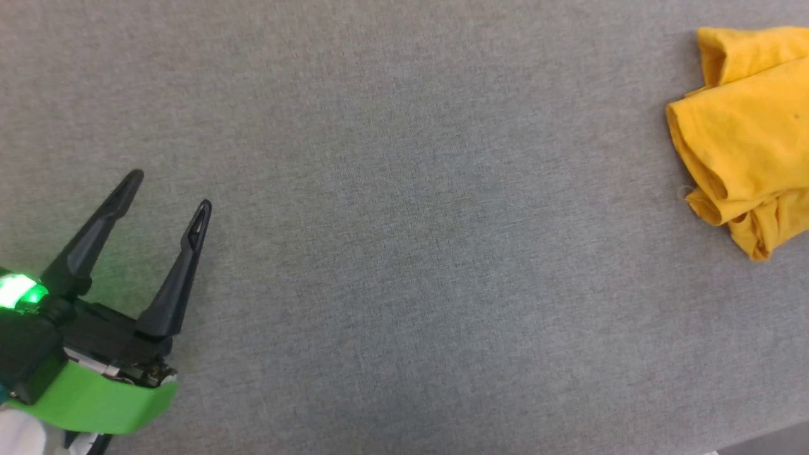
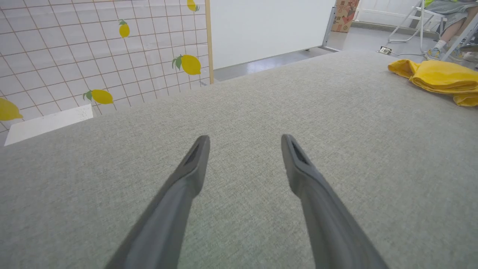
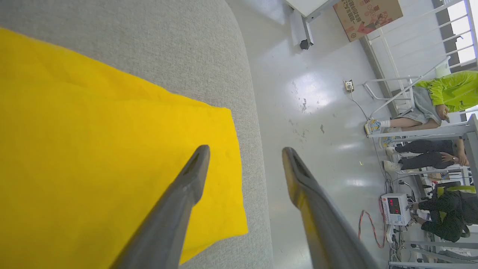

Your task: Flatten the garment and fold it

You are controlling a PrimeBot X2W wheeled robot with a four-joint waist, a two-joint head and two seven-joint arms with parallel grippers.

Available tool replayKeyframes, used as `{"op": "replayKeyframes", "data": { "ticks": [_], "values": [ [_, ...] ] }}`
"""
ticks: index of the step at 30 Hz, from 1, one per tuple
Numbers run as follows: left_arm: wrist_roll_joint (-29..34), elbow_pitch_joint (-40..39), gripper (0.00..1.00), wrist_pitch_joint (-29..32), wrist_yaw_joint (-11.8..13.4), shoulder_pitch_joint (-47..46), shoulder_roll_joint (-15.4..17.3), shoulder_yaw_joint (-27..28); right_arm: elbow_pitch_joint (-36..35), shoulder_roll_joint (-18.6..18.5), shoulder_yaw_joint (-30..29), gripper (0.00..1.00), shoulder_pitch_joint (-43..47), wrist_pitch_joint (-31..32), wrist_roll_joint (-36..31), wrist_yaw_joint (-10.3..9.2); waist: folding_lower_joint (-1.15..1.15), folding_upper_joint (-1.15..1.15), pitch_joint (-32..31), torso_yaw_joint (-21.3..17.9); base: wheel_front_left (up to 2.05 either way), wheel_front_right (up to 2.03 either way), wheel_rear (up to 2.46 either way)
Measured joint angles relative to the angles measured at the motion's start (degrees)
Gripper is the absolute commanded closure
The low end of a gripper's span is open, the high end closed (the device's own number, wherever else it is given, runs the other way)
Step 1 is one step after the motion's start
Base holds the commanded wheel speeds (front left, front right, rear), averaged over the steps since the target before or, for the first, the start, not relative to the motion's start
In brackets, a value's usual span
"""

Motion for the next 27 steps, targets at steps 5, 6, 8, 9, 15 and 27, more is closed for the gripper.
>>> {"op": "replayKeyframes", "data": {
  "ticks": [5, 6, 8, 9, 15, 27],
  "values": [
    [-0.3, 3.6, 0.0, -1.1, 0.9, -0.2, -2.3, -0.8, 1.0, 1.3, 0.0, 0.0, 0.1, -3.6, 2.1, 0.0, 0.0, 0.0, -3.0, 0.5, 0.0, 0.0, 0.0],
    [-0.5, 4.7, 0.0, -1.3, 1.2, -0.2, -3.0, -0.8, 1.1, 1.9, 0.1, 0.0, 0.3, -4.8, 2.6, 0.0, 0.0, 0.0, -3.8, 0.6, 0.0, 0.0, 0.0],
    [-0.9, 6.6, 0.0, -1.7, 1.6, -0.2, -4.2, -1.1, 1.5, 2.9, 0.4, 0.0, 0.9, -6.4, 3.4, 0.0, -0.01, 0.0, -5.3, 0.9, 0.0, 0.0, 0.0],
    [-1.0, 7.4, 0.0, -2.0, 1.8, -0.2, -5.0, -1.2, 1.5, 3.6, 0.4, 0.0, 1.4, -7.5, 3.9, 0.0, -0.01, 0.0, -6.1, 1.1, 0.0, 0.0, 0.0],
    [-1.1, 11.5, 0.0, -3.2, 3.2, -0.1, -9.0, -0.5, -0.5, 8.3, 0.2, 0.0, 6.1, -13.9, 4.5, 0.0, -0.01, 0.0, -11.1, 2.6, 0.0, 0.0, 0.0],
    [1.4, 14.0, 0.0, -3.7, 2.4, 2.3, -18.3, 5.0, -13.0, 23.6, 3.3, 0.0, 21.8, -22.6, -1.5, -0.01, -0.01, 0.0, -20.2, 8.5, 0.0, 0.0, 0.0]
  ]
}}
